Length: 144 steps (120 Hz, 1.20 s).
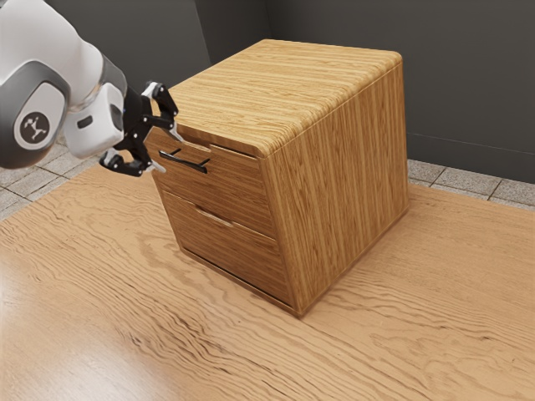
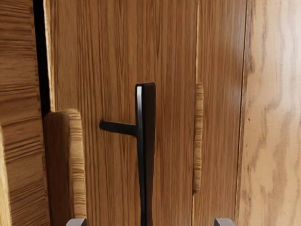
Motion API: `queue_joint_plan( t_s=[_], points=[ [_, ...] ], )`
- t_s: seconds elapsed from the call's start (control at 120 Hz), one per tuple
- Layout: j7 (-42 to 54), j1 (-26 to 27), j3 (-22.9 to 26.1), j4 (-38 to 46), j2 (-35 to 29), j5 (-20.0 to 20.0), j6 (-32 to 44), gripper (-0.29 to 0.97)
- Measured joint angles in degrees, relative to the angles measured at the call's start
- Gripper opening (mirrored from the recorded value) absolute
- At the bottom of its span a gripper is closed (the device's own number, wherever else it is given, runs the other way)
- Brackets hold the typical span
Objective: Pull the drawer handle with one arm to open the drawer
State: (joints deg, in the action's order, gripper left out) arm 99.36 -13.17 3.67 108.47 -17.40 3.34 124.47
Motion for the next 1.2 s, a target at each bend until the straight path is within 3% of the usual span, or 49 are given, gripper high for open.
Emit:
queue_joint_plan(
  t_s=[0.8, 0.933, 1.075, 1.125, 1.2],
  points=[
    [1.0, -0.6, 0.8, -2.7, 5.3, 0.0, 0.0, 0.24],
    [0.8, -0.5, 0.7, -2.9, 5.9, 0.3, -0.1, 0.4],
    [1.1, -0.1, 0.2, -2.6, 5.7, 0.4, -0.2, 0.47],
    [1.3, -0.2, 0.2, -2.0, 5.7, 0.4, 0.0, 0.59],
    [1.6, -0.3, 0.2, -1.2, 5.3, 0.3, 0.2, 0.63]
  ],
)
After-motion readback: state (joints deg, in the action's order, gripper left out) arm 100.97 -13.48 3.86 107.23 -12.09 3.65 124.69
